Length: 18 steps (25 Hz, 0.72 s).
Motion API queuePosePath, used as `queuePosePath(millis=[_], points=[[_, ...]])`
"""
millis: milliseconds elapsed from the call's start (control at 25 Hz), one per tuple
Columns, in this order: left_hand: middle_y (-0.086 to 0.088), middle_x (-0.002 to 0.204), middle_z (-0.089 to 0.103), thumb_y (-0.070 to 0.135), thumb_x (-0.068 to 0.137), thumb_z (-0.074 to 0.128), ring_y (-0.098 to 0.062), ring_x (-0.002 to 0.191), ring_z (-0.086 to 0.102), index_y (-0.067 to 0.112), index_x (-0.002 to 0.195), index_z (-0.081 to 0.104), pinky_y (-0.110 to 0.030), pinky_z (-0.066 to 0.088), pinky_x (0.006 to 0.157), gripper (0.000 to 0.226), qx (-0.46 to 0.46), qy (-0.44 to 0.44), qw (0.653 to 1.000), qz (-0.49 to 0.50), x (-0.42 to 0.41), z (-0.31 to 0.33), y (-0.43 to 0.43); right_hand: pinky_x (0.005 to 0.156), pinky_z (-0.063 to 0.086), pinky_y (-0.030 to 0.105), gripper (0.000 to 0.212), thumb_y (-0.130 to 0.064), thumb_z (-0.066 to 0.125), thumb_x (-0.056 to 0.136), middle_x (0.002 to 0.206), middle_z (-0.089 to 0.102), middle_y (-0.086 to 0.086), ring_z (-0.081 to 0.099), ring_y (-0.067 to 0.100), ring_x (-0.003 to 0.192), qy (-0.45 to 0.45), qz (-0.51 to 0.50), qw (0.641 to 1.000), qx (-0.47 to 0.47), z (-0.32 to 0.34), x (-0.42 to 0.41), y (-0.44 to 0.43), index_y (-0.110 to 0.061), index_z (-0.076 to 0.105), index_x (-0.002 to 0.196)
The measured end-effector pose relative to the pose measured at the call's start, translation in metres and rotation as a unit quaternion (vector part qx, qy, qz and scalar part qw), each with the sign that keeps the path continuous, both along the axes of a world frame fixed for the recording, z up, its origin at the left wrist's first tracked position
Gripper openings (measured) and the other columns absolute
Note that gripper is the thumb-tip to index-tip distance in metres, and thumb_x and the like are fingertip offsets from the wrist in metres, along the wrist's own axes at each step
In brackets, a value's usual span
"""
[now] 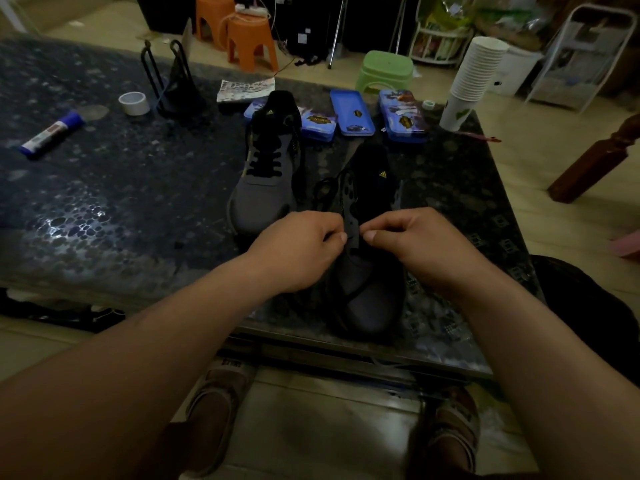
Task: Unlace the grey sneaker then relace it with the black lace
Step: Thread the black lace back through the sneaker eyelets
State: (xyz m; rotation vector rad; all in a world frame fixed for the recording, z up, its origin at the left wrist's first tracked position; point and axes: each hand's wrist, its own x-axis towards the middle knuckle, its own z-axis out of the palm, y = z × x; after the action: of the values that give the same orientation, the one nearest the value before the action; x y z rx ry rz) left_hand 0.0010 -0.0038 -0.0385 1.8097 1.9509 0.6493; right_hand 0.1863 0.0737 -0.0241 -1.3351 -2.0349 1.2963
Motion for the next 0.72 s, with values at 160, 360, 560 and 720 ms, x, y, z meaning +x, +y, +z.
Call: queuePosePath(millis=[160, 360, 560, 720], points=[[0.005, 0.070, 0.067, 0.039, 0.102, 0.053, -0.013, 0.064, 0.061, 0.025, 0.080, 0.058, -0.045, 0.056, 0.065, 0.027, 0.002, -0.013, 1.000, -0.007, 0.0008, -0.0034, 0.0028, 0.095, 0.055, 0.034, 0.011, -0.018, 0.074, 0.094, 0.092, 0.079, -0.007, 0.073, 0.012, 0.097, 0.000, 0.005, 1.000, 0.007, -0.0003, -0.0018, -0.0003, -0.025, 0.081, 0.097], [0.006, 0.072, 0.070, 0.039, 0.103, 0.055, -0.006, 0.063, 0.062, 0.025, 0.085, 0.063, -0.037, 0.054, 0.063, 0.024, -0.018, -0.026, 0.999, -0.016, -0.0007, -0.0045, 0.0069, 0.081, 0.054, 0.021, 0.016, -0.019, 0.068, 0.099, 0.094, 0.077, -0.009, 0.071, 0.005, 0.090, -0.073, 0.078, 0.993, 0.052, 0.0060, -0.0041, -0.0022, -0.026, 0.080, 0.107], [0.011, 0.075, 0.072, 0.037, 0.104, 0.055, -0.003, 0.067, 0.063, 0.028, 0.083, 0.062, -0.033, 0.053, 0.066, 0.024, -0.026, -0.050, 0.998, -0.031, -0.0050, -0.0051, 0.0067, 0.057, 0.041, 0.015, 0.008, -0.018, 0.067, 0.099, 0.079, 0.066, -0.006, 0.053, 0.000, 0.063, -0.080, 0.082, 0.991, 0.064, 0.0021, -0.0038, 0.0015, -0.022, 0.073, 0.096], [0.010, 0.075, 0.071, 0.038, 0.104, 0.055, -0.005, 0.066, 0.062, 0.030, 0.082, 0.060, -0.034, 0.052, 0.064, 0.024, -0.029, -0.046, 0.998, -0.032, -0.0059, -0.0050, 0.0080, 0.052, 0.036, 0.010, 0.010, -0.022, 0.067, 0.099, 0.074, 0.063, -0.009, 0.051, -0.003, 0.057, -0.103, 0.083, 0.987, 0.093, 0.0003, -0.0085, 0.0007, -0.026, 0.070, 0.090]])
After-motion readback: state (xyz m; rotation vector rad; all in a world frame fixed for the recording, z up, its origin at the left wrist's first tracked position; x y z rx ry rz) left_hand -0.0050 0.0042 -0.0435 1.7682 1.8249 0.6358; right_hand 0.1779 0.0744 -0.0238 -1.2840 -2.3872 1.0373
